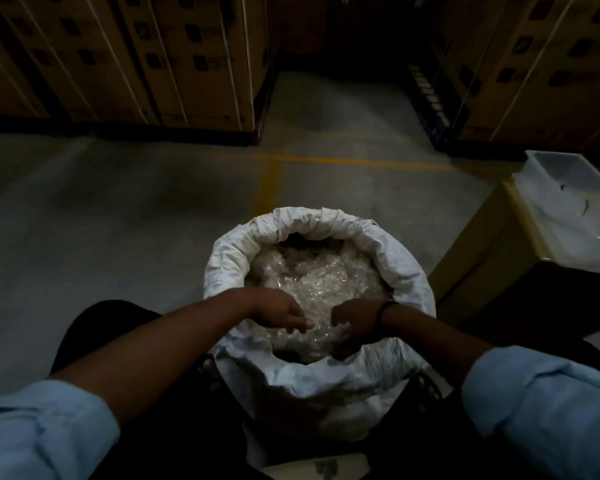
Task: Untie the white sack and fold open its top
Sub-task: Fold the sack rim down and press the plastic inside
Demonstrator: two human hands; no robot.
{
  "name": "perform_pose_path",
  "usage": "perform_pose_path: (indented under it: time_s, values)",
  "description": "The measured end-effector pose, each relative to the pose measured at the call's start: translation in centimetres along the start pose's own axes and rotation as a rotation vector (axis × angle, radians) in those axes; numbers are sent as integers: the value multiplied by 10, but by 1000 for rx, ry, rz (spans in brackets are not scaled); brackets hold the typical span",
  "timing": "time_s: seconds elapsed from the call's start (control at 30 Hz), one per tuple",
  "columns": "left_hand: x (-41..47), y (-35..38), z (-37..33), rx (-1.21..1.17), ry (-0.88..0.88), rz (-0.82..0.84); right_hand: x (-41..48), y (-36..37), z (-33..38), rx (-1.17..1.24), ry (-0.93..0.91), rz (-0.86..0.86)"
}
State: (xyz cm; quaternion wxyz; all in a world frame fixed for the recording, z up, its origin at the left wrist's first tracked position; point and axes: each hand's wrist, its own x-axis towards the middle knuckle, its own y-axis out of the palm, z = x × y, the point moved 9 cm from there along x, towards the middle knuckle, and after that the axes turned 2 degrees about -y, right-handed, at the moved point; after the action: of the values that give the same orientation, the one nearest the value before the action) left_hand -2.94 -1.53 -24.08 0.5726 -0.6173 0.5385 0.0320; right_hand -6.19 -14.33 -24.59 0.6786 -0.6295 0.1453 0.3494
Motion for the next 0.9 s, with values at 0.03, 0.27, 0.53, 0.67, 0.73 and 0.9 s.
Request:
perform_pose_path:
  time_s: [0.03, 0.27, 0.53, 0.67, 0.73, 0.9]
  values:
    - [4, 12, -8, -17, 1, 55, 0, 10, 12, 39, -26, 65]
    - [5, 51, -3, -202, -133, 290, -20, 27, 23, 20, -33, 280]
    - [-1, 33, -5, -80, 32, 91, -24, 5, 18, 61, -40, 91]
    - [-4, -2, 14, 150, -26, -193, -11, -10, 14, 39, 13, -113]
    - [-8, -6, 30, 224, -99, -210, -9, -5, 8, 31, 52, -41]
    - [-18, 4, 59, 338, -220, -67, -12, 21, -11, -111, 84, 170]
